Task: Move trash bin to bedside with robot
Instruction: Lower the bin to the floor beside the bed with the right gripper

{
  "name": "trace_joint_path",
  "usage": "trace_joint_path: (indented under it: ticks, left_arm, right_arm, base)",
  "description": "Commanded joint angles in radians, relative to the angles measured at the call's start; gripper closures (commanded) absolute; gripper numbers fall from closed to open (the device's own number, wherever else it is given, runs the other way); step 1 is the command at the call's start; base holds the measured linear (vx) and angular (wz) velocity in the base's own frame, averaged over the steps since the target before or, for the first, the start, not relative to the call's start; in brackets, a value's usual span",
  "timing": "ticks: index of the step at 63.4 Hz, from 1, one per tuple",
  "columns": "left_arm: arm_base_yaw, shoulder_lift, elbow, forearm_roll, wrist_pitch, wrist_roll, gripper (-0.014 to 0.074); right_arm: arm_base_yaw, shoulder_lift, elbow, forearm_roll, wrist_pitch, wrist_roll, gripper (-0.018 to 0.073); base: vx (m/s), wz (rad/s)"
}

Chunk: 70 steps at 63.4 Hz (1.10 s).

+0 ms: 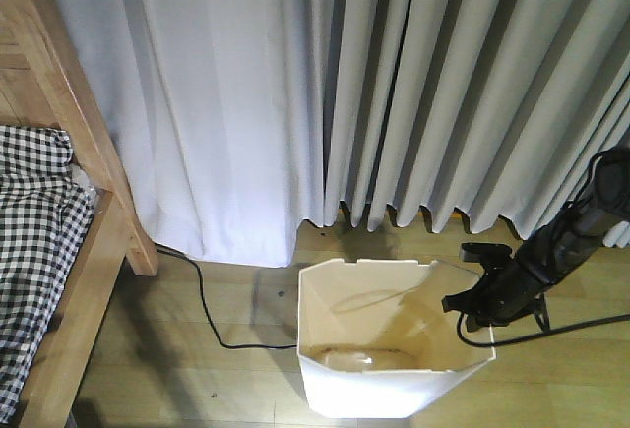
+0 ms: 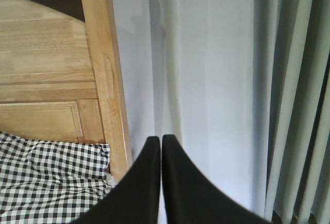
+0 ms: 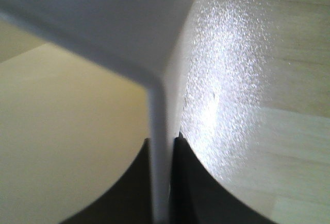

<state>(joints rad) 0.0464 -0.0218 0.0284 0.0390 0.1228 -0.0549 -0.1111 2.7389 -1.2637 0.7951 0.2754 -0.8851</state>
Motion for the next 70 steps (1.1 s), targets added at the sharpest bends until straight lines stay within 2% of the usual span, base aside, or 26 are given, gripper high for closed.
trace_joint_path:
  ticks: [1, 16, 27, 39, 47, 70]
  left_arm:
    - [0.000, -0.004, -0.021, -0.005, -0.072, -0.004, 0.0603]
    - [0.000, -0.004, -0.021, -0.005, -0.072, -0.004, 0.0603]
    - [0.000, -0.004, -0.021, -0.005, -0.072, -0.004, 0.0603]
    - [0.000, -0.004, -0.021, -0.005, -0.072, -0.004, 0.0603]
    - [0.000, -0.004, -0.021, -0.005, -0.072, -0.004, 0.0603]
    - [0.000, -0.004, -0.021, -0.005, -0.072, -0.004, 0.0603]
  right_arm:
    - [-0.001, -0.026, -0.079, 0.024, 0.125, 0.010, 0.0564]
    - [-0.001, 0.092, -0.256, -0.025, 0.234, 0.038, 0.0561]
    - [0.005, 0.144, -0.341, -0.133, 0.235, 0.151, 0.0561]
    - [0.050, 0.199, -0.424, -0.268, 0.277, 0.293, 0.0559]
    - [0.058, 0.234, -0.461, -0.267, 0.287, 0.366, 0.0559]
    - [0.058, 0.280, -0.471, -0.261, 0.219, 0.355, 0.0522]
  base:
    - [0.00, 0.00]
    - [0.00, 0.00]
    - [0.00, 0.00]
    - [0.00, 0.00]
    - [0.00, 0.00]
    - [0.00, 0.00]
